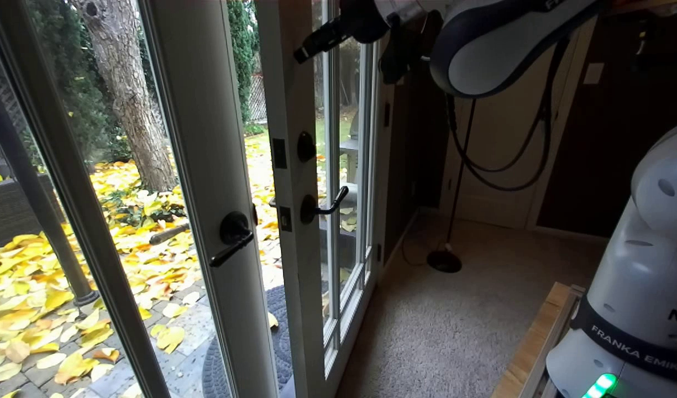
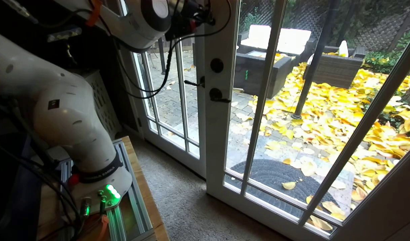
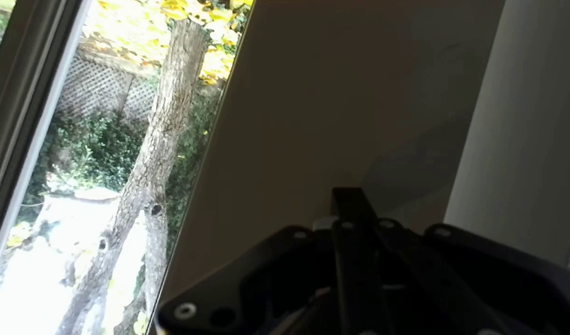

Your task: Close the door

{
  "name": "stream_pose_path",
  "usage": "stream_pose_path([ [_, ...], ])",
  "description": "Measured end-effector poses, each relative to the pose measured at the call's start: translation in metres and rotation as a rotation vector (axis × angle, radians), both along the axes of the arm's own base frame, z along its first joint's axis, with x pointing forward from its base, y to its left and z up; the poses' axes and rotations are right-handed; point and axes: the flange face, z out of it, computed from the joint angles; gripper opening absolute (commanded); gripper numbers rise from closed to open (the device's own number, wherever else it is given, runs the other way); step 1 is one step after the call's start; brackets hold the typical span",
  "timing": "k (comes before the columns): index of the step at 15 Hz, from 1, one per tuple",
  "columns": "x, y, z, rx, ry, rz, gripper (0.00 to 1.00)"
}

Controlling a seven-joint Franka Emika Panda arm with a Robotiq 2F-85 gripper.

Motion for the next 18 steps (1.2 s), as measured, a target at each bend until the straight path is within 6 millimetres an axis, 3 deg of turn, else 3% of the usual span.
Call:
stream_pose_path([
  [5, 0.02, 0.004, -0.011, 0.07, -0.06, 0.028, 0.0],
  [11, 0.058, 0.021, -0.019, 0.147, -0.091, 0.017, 0.0],
  [18, 0.076, 0.036, -0.027, 0.19, -0.138, -0.039, 0.0],
])
